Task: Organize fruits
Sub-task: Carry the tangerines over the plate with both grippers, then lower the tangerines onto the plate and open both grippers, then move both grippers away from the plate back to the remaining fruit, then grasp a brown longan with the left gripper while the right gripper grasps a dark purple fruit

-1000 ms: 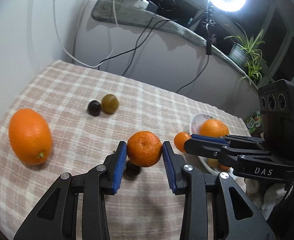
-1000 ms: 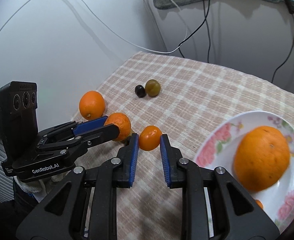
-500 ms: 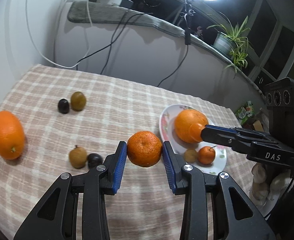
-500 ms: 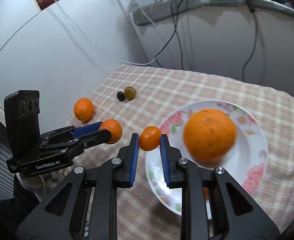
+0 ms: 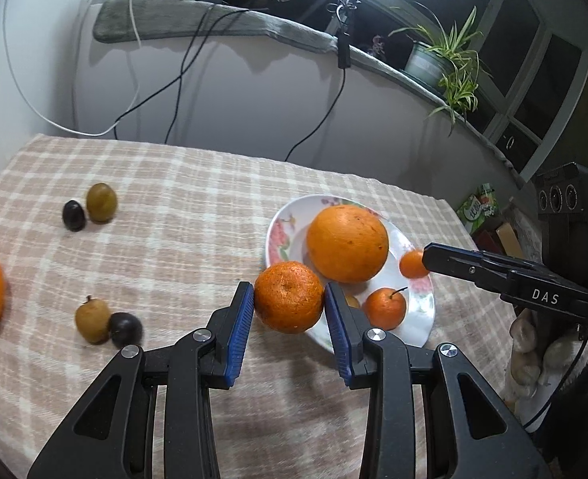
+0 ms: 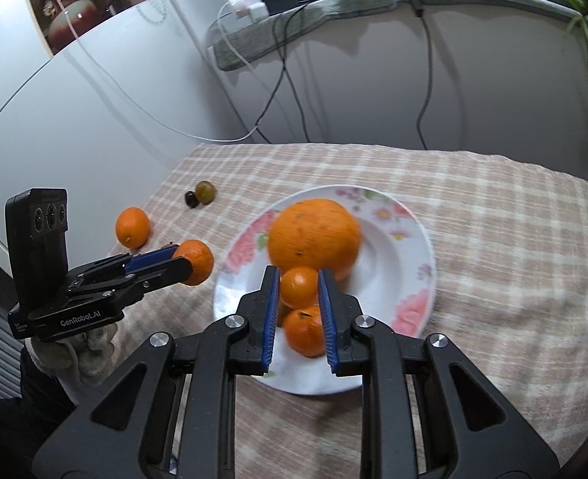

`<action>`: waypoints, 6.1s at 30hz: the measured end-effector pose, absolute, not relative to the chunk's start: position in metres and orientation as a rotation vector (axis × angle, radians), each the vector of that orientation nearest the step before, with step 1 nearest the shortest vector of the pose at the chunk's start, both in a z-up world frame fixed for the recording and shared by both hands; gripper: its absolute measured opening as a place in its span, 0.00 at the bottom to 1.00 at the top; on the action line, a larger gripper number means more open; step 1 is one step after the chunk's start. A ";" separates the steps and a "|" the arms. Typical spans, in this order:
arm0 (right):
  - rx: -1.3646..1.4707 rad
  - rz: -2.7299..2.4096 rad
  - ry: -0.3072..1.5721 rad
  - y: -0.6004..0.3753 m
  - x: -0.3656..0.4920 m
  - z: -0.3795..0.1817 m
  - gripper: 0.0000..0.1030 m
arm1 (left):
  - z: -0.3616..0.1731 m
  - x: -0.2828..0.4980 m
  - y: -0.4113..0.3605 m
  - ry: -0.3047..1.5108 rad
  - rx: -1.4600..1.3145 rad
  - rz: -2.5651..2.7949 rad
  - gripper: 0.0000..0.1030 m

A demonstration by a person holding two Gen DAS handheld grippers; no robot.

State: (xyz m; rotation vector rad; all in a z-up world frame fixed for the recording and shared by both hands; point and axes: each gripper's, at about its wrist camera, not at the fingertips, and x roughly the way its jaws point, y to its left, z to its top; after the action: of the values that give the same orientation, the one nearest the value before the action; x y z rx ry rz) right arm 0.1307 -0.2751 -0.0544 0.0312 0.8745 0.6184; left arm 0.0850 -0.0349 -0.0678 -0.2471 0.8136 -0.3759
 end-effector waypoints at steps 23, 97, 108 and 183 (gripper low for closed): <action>0.026 0.578 0.879 -0.292 0.134 -0.063 0.14 | -0.068 0.095 -0.062 0.822 -0.194 -0.401 0.51; -0.166 0.669 0.821 -0.184 0.119 -0.054 0.61 | -0.066 0.074 0.015 0.757 -0.202 -0.252 0.61; -0.198 0.736 0.847 -0.152 0.119 -0.062 0.61 | -0.075 0.070 0.046 0.764 -0.220 -0.221 0.60; -0.373 0.839 0.876 -0.077 0.113 -0.101 0.24 | -0.096 0.081 0.081 0.856 -0.352 -0.238 0.23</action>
State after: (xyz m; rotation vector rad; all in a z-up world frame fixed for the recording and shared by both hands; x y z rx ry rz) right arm 0.1129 -0.0769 -0.1014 -0.3730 0.8763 0.8391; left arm 0.0812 0.0811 -0.0961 -0.3521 0.8562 -0.2383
